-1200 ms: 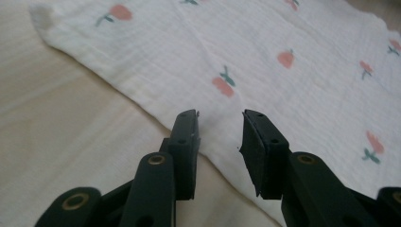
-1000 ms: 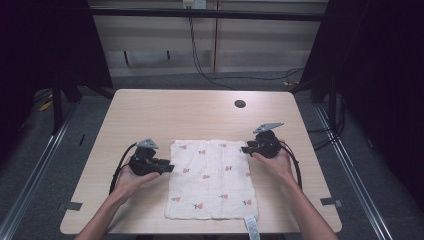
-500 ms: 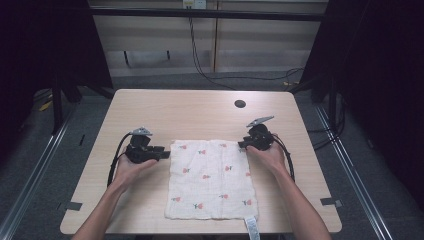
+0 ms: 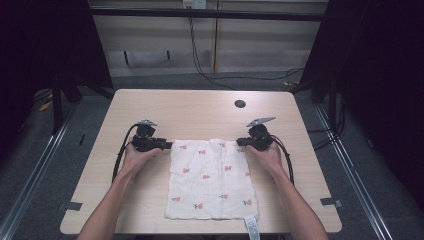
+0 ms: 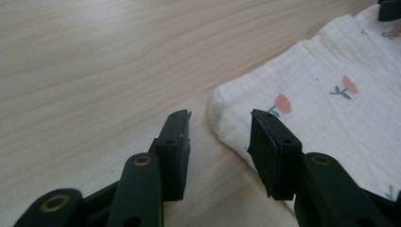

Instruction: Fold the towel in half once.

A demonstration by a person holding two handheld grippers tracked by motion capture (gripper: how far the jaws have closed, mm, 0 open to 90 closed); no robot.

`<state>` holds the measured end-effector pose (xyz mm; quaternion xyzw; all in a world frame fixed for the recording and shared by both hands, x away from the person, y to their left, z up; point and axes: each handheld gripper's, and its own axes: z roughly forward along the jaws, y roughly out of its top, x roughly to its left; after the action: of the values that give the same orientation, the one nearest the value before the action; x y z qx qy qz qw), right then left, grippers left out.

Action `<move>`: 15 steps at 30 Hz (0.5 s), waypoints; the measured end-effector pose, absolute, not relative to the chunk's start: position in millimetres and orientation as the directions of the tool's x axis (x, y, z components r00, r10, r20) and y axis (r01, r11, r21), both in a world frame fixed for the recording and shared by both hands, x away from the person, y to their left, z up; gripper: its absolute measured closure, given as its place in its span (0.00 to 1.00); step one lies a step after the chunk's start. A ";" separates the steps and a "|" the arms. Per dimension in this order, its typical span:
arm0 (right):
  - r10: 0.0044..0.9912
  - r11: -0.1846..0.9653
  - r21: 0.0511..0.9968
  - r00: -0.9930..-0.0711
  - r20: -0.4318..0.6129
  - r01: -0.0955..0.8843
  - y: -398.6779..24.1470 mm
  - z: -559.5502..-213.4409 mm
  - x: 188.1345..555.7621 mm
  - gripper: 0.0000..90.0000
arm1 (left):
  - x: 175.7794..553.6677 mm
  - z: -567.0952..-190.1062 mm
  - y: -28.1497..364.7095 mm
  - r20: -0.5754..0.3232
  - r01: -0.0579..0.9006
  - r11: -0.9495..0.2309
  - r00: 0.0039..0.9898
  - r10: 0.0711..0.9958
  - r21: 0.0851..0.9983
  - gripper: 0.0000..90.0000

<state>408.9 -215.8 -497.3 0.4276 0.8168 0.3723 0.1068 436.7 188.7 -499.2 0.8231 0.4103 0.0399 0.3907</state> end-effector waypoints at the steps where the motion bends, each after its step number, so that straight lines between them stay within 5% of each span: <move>1: 0.778 0.357 0.700 -0.611 0.144 0.619 -215.8 -497.3 408.9 0.96 | 436.7 -499.2 188.7 -0.255 0.644 -0.358 0.660 0.706 0.676 0.60; 7: 0.778 0.339 0.704 -0.607 0.163 0.624 -219.6 -496.4 410.6 0.96 | 443.8 -500.9 177.8 -0.232 0.635 -0.379 0.668 0.707 0.673 0.64; 15: 0.772 0.285 0.718 -0.596 0.221 0.635 -230.7 -493.7 411.7 0.96 | 447.5 -500.4 159.0 -0.179 0.588 -0.453 0.720 0.671 0.670 0.81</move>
<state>411.7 -230.7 -493.7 0.4414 0.7970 0.4035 0.0849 447.5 159.0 -500.4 0.8506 0.3700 0.0557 0.3696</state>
